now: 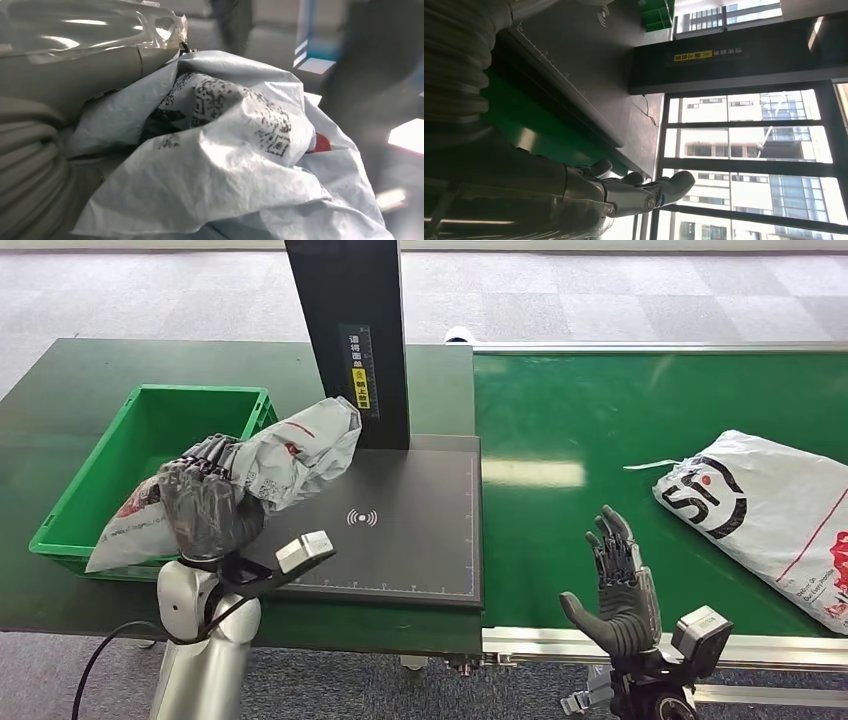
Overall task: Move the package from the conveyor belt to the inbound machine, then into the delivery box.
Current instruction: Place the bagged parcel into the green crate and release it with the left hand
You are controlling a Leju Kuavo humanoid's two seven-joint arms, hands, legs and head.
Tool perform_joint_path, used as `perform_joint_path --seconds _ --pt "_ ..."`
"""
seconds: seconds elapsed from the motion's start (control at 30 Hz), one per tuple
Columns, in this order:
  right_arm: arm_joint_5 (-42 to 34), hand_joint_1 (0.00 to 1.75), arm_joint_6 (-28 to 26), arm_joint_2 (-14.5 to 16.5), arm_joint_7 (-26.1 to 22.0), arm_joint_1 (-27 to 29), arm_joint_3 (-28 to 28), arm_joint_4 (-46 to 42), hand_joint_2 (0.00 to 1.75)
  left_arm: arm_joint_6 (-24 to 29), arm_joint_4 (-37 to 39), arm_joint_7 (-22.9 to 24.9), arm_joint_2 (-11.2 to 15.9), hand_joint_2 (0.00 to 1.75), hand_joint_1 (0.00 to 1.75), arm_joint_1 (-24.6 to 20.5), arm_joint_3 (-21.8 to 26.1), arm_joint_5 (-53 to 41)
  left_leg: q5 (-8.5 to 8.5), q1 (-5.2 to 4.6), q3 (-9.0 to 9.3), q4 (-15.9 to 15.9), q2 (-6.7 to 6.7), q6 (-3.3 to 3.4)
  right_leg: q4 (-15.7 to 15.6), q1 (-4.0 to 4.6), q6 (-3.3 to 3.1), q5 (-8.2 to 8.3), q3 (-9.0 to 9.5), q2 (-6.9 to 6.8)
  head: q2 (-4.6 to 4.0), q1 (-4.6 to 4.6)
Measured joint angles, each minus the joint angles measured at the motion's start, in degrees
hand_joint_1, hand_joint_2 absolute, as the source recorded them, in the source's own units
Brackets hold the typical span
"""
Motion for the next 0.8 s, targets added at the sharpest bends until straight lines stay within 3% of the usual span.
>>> perform_joint_path --seconds 0.07,0.13,0.27,0.37,0.47,0.6,0.67,0.8 --pt "0.7 0.0 0.1 0.0 0.3 0.2 0.1 -0.3 1.75 0.0 4.0 9.5 1.4 1.75 1.75 -0.8 0.0 -1.0 0.0 0.01 0.01 0.0 0.02 0.0 0.0 0.02 -0.01 0.0 0.0 0.01 0.0 -0.01" --pt "1.4 0.0 0.1 0.0 0.6 0.2 0.2 -0.4 1.75 0.0 7.1 15.2 3.0 1.75 1.75 -1.3 -0.1 -0.1 0.01 0.03 0.01 0.0 0.03 -0.01 0.0 0.04 -0.01 0.0 0.0 0.02 0.0 -0.02" --pt "2.2 0.0 0.1 0.1 0.8 0.2 0.3 -0.3 1.75 0.0 10.1 17.7 5.2 1.75 1.75 -1.5 0.6 1.9 0.01 0.03 -0.01 0.0 0.02 -0.01 0.0 0.04 -0.01 -0.01 0.0 0.02 0.0 0.0" --pt "2.2 0.0 0.0 0.1 0.9 0.2 0.3 -0.3 1.75 0.0 10.8 16.8 6.0 1.75 1.75 -1.7 2.5 2.7 0.0 0.02 -0.02 0.0 0.04 -0.02 0.0 0.04 -0.01 -0.01 0.0 0.03 0.0 0.01" --pt "2.2 0.0 -0.1 0.1 0.9 0.2 0.3 -0.3 1.75 0.0 9.8 9.8 5.5 1.75 1.75 -1.9 6.9 5.0 0.0 0.02 -0.01 0.0 0.05 -0.02 0.0 0.04 -0.01 0.0 0.0 0.03 0.0 0.01" --pt "2.2 0.0 -0.4 0.2 0.9 0.2 0.8 -0.2 1.75 0.1 6.5 -10.0 1.9 1.75 1.75 -3.5 18.8 12.0 0.0 0.03 0.01 0.0 0.06 -0.03 0.0 0.05 -0.01 0.0 -0.01 0.04 0.0 0.01" --pt "2.1 0.0 -0.4 0.2 0.8 0.2 1.1 -0.1 1.75 0.1 4.9 -13.8 0.4 1.75 1.75 -4.3 23.4 14.4 0.0 0.04 0.02 0.0 0.05 -0.03 0.0 0.05 -0.01 0.0 -0.01 0.03 0.0 -0.01" --pt "1.8 0.0 -0.4 0.1 0.7 -0.2 1.3 0.2 1.75 0.1 1.1 -14.9 -1.0 1.75 1.75 -4.9 28.2 16.3 0.01 0.05 -0.05 0.0 0.02 -0.03 0.1 0.07 -0.02 -0.01 -0.04 0.02 0.0 0.02"
